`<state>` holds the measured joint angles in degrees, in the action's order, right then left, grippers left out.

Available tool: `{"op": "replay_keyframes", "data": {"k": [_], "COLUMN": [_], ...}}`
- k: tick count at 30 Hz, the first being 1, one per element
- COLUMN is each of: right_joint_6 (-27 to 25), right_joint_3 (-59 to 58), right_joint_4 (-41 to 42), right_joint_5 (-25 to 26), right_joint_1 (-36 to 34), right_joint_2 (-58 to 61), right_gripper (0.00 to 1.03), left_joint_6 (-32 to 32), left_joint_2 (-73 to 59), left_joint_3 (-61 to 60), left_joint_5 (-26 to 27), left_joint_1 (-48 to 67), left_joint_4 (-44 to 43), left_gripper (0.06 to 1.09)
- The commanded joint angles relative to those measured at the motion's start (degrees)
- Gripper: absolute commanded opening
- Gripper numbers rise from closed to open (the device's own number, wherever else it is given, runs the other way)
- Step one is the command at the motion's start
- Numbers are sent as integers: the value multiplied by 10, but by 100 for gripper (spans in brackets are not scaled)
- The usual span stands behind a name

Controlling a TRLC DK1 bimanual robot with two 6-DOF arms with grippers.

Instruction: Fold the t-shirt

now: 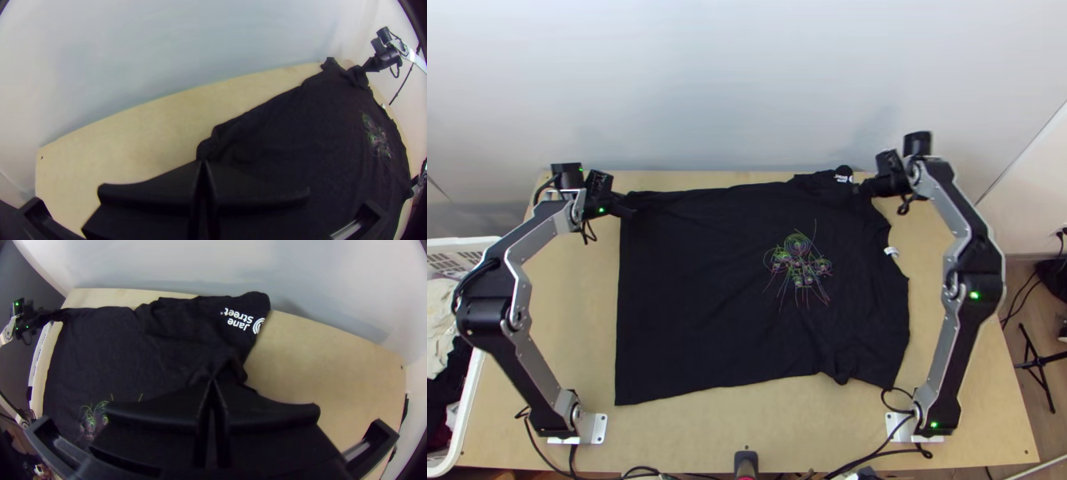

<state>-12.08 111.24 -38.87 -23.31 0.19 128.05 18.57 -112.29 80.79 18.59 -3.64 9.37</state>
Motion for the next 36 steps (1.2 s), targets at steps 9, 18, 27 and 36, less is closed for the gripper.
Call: {"op": "replay_keyframes", "data": {"k": [9, 18, 27, 36], "right_joint_6": [-9, 14, -28, -74], "right_joint_3": [112, 153, 3, -161], "right_joint_4": [-36, -51, -89, -85], "right_joint_5": [4, 4, -43, -62], "right_joint_1": [-21, -54, -62, -97], "right_joint_2": [108, 96, -55, -156], "right_gripper": [3, 3, 3, 3], "left_joint_6": [5, -21, -23, 2], "left_joint_2": [-50, 59, 228, 284], "left_joint_3": [31, 13, -100, -195], "left_joint_5": [-45, -32, -29, -33], "left_joint_1": [24, 29, 82, 67], "left_joint_4": [23, 58, 65, 78], "left_gripper": [10, 10, 10, 10]}}
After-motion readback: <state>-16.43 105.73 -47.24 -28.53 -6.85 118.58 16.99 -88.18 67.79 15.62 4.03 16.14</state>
